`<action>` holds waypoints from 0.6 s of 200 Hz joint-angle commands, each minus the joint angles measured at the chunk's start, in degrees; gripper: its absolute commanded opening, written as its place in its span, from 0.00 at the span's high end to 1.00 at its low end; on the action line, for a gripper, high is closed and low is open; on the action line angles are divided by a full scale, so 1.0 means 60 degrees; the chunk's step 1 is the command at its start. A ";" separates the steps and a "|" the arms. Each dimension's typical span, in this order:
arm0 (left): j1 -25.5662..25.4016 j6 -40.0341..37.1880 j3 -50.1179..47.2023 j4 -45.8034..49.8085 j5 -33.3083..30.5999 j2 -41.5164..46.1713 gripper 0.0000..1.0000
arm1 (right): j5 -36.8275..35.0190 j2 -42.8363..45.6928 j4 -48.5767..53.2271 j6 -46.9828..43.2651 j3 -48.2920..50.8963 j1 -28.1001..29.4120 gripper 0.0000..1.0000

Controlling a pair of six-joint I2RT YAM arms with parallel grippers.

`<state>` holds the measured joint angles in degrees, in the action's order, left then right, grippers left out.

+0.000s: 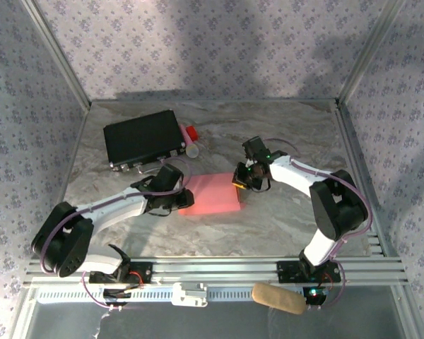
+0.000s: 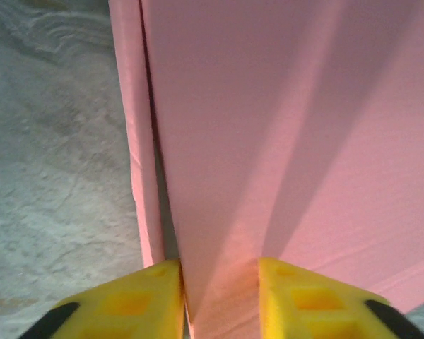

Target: Fold the paper box

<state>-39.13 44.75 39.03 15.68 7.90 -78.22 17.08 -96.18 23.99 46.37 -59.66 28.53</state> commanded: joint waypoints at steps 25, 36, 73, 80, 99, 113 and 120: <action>-0.0589 -0.0643 0.0912 0.1922 -0.1834 -0.0465 0.65 | -0.0628 -0.0202 0.0323 -0.0345 -0.0169 0.0201 0.85; -0.0702 -0.0644 0.1008 0.2047 -0.2068 -0.0477 0.65 | -0.0753 -0.0159 0.0364 -0.0352 -0.0164 0.0236 0.86; -0.0834 -0.0474 0.1109 0.2013 -0.2363 -0.0063 0.59 | -0.1288 0.0749 0.0219 -0.0448 0.0243 0.0479 0.82; -0.0866 -0.0443 0.1107 0.2007 -0.2439 0.0118 0.56 | -0.1348 0.1026 0.0084 -0.0452 0.0437 0.0487 0.80; -0.0899 -0.0398 0.1157 0.1992 -0.2462 0.0619 0.45 | -0.1337 0.1652 -0.0234 -0.0534 0.0947 0.0463 0.70; -0.0878 -0.0412 0.1216 0.2059 -0.2371 0.0780 0.39 | -0.1009 0.1877 -0.0353 -0.0740 0.1194 0.0416 0.62; -0.0831 -0.0410 0.1222 0.2048 -0.2268 0.0835 0.37 | -0.0812 0.1928 -0.0405 -0.0814 0.1288 0.0378 0.59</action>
<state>-44.05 42.44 44.38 26.06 -5.26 -75.61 11.11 -86.78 22.87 43.72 -54.19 31.24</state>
